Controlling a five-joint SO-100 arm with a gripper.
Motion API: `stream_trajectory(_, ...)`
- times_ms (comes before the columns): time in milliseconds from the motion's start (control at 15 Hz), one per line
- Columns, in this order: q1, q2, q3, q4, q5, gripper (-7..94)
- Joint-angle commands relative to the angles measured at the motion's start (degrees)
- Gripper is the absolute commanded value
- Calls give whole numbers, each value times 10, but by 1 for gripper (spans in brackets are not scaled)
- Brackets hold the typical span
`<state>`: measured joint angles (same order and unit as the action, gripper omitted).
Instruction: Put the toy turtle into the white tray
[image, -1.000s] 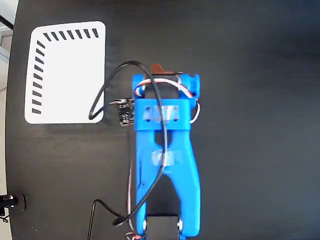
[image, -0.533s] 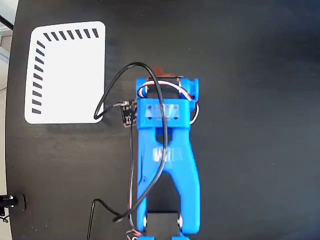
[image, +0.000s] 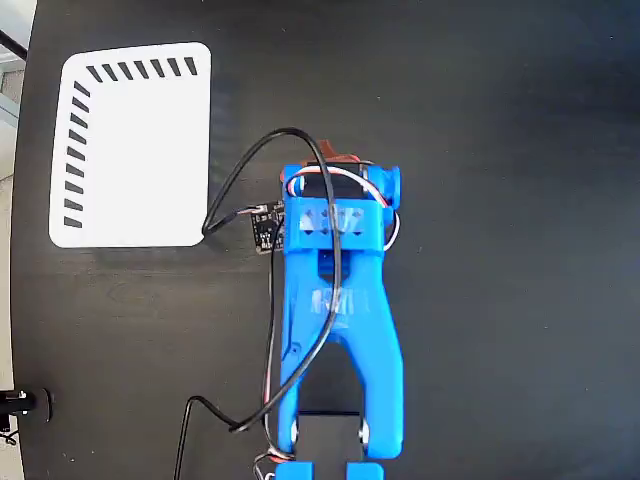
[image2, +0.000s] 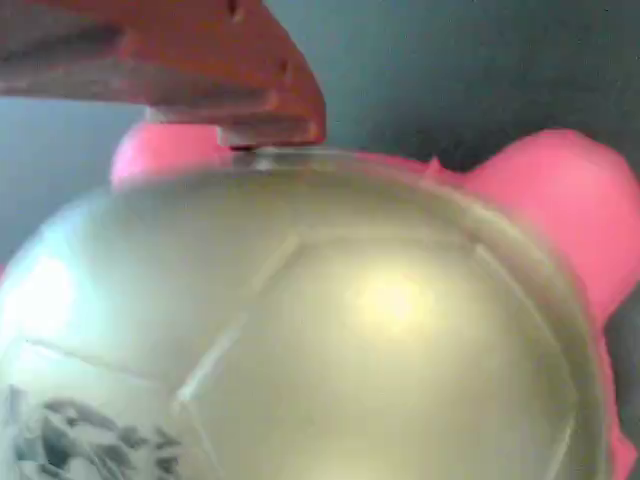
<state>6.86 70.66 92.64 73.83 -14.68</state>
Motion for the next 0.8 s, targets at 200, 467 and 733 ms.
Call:
stream_trajectory(200, 4, 11, 4, -18, -11, 47)
stream_trajectory(467, 1, 11, 2, -20, 2, 4)
stream_trajectory(733, 1, 27, -36, 23, 22, 0)
